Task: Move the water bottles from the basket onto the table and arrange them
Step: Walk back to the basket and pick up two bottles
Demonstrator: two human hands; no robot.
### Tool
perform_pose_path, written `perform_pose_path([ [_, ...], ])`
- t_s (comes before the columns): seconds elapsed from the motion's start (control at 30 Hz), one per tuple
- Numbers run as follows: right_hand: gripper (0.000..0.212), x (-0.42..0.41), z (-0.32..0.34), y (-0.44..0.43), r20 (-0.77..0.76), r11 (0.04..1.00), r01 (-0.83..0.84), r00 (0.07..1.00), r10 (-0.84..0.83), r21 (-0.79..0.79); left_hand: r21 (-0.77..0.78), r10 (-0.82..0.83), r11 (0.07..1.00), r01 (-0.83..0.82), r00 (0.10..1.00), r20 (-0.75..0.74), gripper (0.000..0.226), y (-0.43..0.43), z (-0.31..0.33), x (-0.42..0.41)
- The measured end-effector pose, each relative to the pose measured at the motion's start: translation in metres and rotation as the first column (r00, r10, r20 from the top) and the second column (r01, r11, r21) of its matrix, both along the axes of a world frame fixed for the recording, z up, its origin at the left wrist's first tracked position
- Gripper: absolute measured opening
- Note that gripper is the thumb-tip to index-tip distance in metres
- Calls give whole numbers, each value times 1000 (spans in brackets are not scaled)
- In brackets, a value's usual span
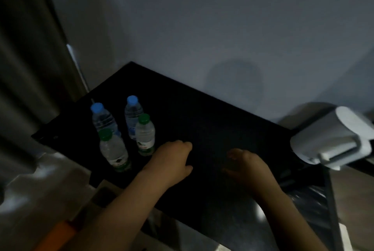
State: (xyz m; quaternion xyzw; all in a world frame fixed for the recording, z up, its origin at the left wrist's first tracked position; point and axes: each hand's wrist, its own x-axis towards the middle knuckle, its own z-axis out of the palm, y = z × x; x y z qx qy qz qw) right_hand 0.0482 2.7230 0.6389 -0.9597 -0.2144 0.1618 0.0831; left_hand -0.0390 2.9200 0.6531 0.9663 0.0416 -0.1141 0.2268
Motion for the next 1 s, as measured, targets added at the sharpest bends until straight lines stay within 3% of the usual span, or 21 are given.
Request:
perform_pose_path([
  [0.27,41,-25,34,-115,63,962,260,962,-265,78,29,-200,979,200,980,-16,37,-110,21,46],
  [0.6,31,-93,50,-262,92,785,559,796,-599,267,0,-408,912,410,909,78,46,-254,29,38],
  [0.7,21,-117,56,-301,77,713,617,736,-673,334,-10,-493,869,495,865,91,45,-296,32,30],
  [0.83,27,-145,55,-348,83,638,705,649,-757,311,-1,-607,793,610,789,90,42,-354,36,23],
  [1.0,33,-186,49,-394,66,469,829,473,-879,303,22,-759,650,760,647,74,39,-417,34,18],
])
